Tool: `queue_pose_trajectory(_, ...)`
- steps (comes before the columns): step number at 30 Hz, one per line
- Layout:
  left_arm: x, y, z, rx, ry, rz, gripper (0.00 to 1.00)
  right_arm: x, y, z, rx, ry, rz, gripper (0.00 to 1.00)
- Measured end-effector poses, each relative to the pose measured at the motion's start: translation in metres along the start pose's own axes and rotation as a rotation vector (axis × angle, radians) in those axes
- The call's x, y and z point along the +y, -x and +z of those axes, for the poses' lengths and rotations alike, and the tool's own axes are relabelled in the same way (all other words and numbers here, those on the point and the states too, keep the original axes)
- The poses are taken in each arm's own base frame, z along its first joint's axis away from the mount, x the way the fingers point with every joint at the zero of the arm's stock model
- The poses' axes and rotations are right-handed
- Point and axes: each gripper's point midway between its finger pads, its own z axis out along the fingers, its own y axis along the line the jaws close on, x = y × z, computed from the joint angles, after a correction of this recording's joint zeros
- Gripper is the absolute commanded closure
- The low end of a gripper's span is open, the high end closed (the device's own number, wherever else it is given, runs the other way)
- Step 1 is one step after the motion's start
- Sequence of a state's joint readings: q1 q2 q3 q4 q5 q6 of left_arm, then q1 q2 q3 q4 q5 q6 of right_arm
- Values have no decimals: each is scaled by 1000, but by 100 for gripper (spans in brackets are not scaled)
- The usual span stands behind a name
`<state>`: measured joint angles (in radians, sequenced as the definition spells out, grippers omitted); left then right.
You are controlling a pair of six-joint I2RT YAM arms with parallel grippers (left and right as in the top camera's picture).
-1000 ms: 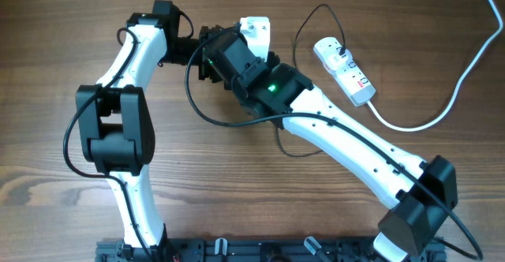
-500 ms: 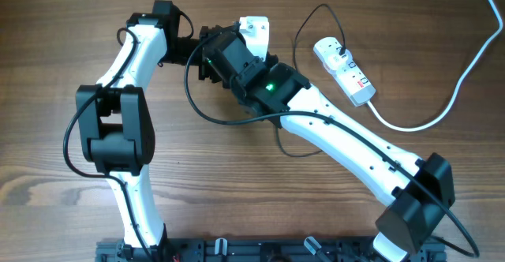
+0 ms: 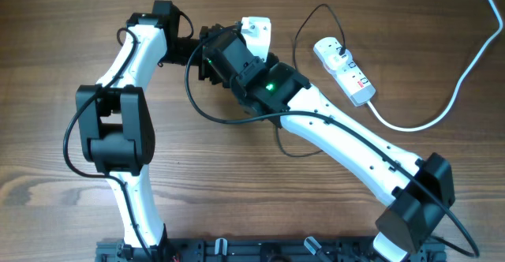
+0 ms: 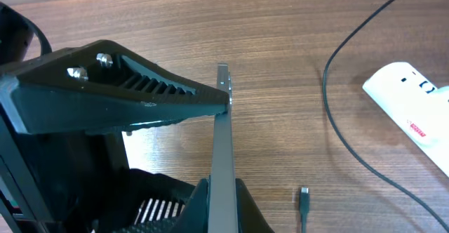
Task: Plug charger to phone and switch on socket
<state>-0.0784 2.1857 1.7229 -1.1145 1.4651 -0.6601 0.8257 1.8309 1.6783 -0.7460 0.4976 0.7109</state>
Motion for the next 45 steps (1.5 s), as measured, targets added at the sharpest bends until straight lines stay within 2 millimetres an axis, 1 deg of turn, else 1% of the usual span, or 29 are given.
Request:
queue_pose_trajectory(5,-1,-1,0,5,-5,0,12,-1,0,1,0,-3,100,96)
queue_pose_trajectory(8,-1,-1,0,6,-6,0,14,-4,2,0,-12,-16,170,96)
queue_pose_trajectory(9,-1,-1,0,6,-7,0,18,-6,4,-1,-22,-27,200,96)
queue_pose_trajectory(11,-1,-1,0,6,-6,2,34,-9,9,-5,-43,-34,255,95)
queue_pose_trajectory(12,0,0,0,2,-2,2,39,-12,17,-14,-69,-29,287,95)
queue_pose_trajectory(13,0,0,0,-3,3,4,42,-14,22,-21,-82,-21,323,96)
queue_pose_trajectory(16,2,2,0,-9,10,0,39,-21,29,-37,-95,-10,448,95)
queue_pose_trajectory(18,2,1,0,-8,9,0,37,-24,25,-40,-78,-14,550,96)
queue_pose_trajectory(20,-3,-3,0,16,-18,-5,36,-27,16,-40,-37,-27,685,95)
queue_pose_trajectory(22,-7,-7,0,37,-41,-24,35,-27,11,-40,-18,-29,804,96)
queue_pose_trajectory(26,-10,-9,-1,53,-57,-42,35,-26,9,-40,-8,-27,975,96)
queue_pose_trajectory(27,-10,-9,-1,54,-58,-43,37,-26,9,-40,-8,-27,1014,95)
queue_pose_trajectory(31,-10,-10,-1,57,-60,-50,41,-25,8,-40,-3,-25,1173,95)
queue_pose_trajectory(32,-10,-10,-1,57,-60,-52,41,-25,8,-40,-3,-25,1199,95)
queue_pose_trajectory(37,-11,-10,-1,60,-63,-70,49,-21,12,-40,-9,-4,1314,95)
queue_pose_trajectory(42,-11,-11,-1,62,-64,-84,48,-15,19,-39,-16,33,1359,96)
queue_pose_trajectory(44,-10,-12,-1,63,-64,-103,48,-14,17,-35,-15,27,1360,95)
queue_pose_trajectory(45,-10,-12,-1,64,-63,-113,48,-14,13,-30,-13,14,1354,95)
